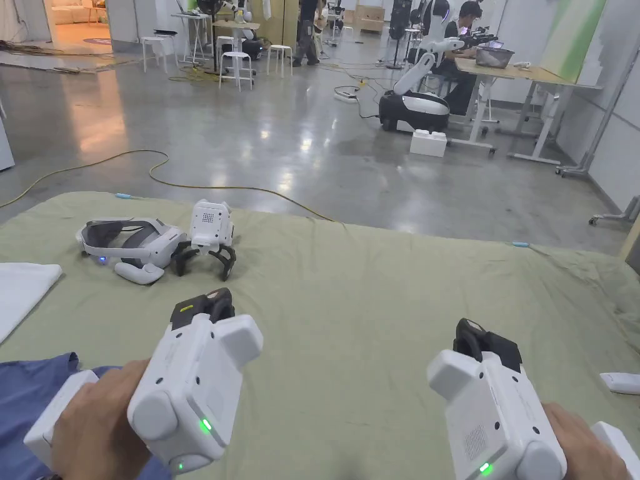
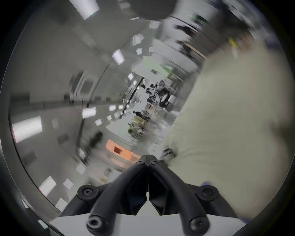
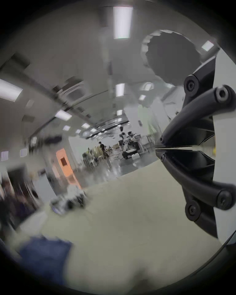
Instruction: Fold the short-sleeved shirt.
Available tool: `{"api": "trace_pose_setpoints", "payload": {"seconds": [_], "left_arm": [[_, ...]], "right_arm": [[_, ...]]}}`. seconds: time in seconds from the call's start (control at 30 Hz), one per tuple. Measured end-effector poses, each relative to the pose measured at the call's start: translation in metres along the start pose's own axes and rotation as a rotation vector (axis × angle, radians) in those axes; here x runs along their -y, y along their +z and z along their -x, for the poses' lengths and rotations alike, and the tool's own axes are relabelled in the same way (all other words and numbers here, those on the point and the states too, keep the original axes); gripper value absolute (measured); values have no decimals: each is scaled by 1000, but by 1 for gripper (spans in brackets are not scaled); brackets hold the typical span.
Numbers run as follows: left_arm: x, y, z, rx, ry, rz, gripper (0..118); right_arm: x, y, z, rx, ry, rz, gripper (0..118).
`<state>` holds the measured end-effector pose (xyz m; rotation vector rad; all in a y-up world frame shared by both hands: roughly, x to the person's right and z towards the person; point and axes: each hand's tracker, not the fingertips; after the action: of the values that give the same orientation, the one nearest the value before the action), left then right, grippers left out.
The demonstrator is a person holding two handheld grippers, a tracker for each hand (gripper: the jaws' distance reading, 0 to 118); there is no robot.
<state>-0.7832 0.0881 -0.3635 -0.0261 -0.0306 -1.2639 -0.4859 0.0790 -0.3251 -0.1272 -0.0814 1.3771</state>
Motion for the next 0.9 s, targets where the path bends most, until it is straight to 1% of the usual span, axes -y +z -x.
{"api": "trace_pose_setpoints", "payload": {"seconds": [0.03, 0.07, 0.1, 0.17, 0.27, 0.33, 0.4, 0.47, 0.5, 0.57, 0.63, 0.77, 0.83, 0.9], "left_arm": [[2, 0, -3, -33, -49, -11, 0], [3, 1, -3, -31, -45, -15, 0], [4, 3, -1, -14, 19, -10, 0], [5, 3, 7, 9, 235, 10, 0], [7, -2, 17, 6, 567, 104, 0], [13, -2, 25, 32, 851, 97, 0], [20, -1, 32, 71, 1119, 64, 0], [28, 0, 36, 66, 1317, 58, 0], [29, 2, 37, 56, 1388, 46, 0], [34, 4, 38, 54, 1454, 19, 0], [31, 7, 39, 51, 1413, 25, 0], [36, 11, 43, 50, 1366, 30, 0], [44, 14, 44, 42, 1321, 78, 0], [57, 19, 45, 59, 1310, 111, 0]], "right_arm": [[3, 1, -1, -22, -52, -1, 1], [6, 1, -1, -28, -90, 10, 1], [8, 2, -1, -26, -121, 21, 1], [8, 4, -3, -19, -252, 46, 1], [0, 12, -16, -37, -559, 95, 1], [10, 6, -21, -62, -836, 138, 1], [15, 4, -24, -65, -1063, 183, 1], [19, 5, -23, -64, -1231, 177, 1], [18, 7, -22, -39, -1272, 172, 1], [16, 10, -22, -6, -1309, 182, 1], [12, 15, -24, 10, -1345, 154, 1], [7, 17, -28, 2, -1349, 157, 1], [6, 16, -29, -12, -1343, 158, 1], [3, 17, -28, -19, -1334, 156, 1]]}}
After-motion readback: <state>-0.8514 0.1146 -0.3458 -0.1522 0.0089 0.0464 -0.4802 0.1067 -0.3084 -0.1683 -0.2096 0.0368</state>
